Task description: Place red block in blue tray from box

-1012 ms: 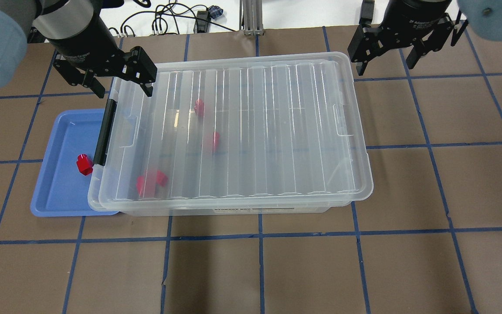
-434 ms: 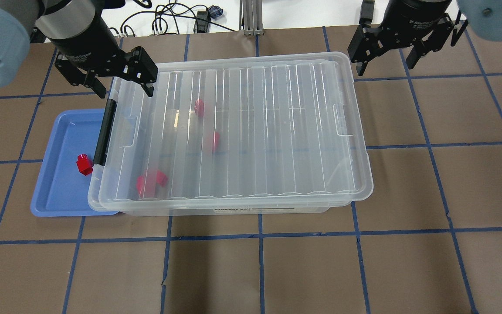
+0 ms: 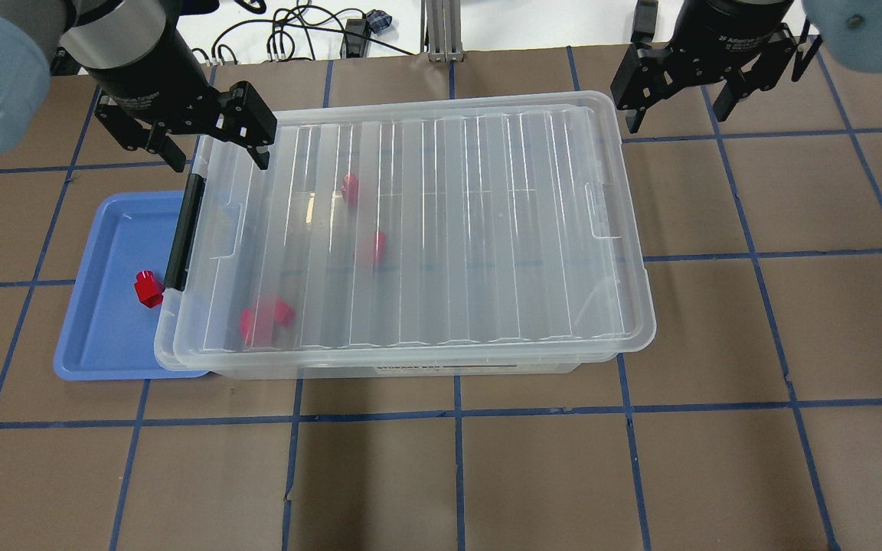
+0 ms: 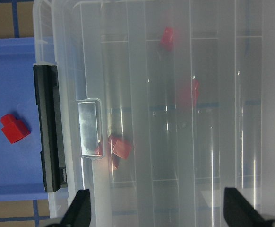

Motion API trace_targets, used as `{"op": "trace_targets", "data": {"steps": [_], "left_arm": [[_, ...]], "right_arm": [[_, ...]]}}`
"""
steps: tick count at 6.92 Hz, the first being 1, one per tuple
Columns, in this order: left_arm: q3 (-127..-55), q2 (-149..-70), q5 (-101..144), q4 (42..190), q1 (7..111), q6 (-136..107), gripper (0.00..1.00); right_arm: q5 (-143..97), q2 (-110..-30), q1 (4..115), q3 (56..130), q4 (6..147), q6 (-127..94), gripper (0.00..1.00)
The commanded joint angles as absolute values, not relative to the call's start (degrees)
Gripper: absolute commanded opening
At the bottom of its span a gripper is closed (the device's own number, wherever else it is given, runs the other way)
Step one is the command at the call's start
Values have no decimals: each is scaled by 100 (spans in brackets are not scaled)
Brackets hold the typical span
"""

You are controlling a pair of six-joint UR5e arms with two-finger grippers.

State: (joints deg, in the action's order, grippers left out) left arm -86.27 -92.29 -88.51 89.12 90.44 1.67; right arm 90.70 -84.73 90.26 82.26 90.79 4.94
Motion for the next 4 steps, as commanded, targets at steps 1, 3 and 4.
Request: {"op": "trace_targets", "data": {"steps": [1, 3, 4], "left_arm": [[-8631, -9229, -8851, 8912, 9044, 167, 100], [-8613, -9255, -8851, 8912, 9044, 167, 100], [-8613, -9264, -8851, 8903, 9044, 167, 100]], "right_arm": [[9070, -8464, 9026, 8227, 9088, 501, 100], [9070, -8473, 9026, 8227, 9088, 501, 100], [9070, -8473, 9026, 8235, 9088, 501, 100]]}}
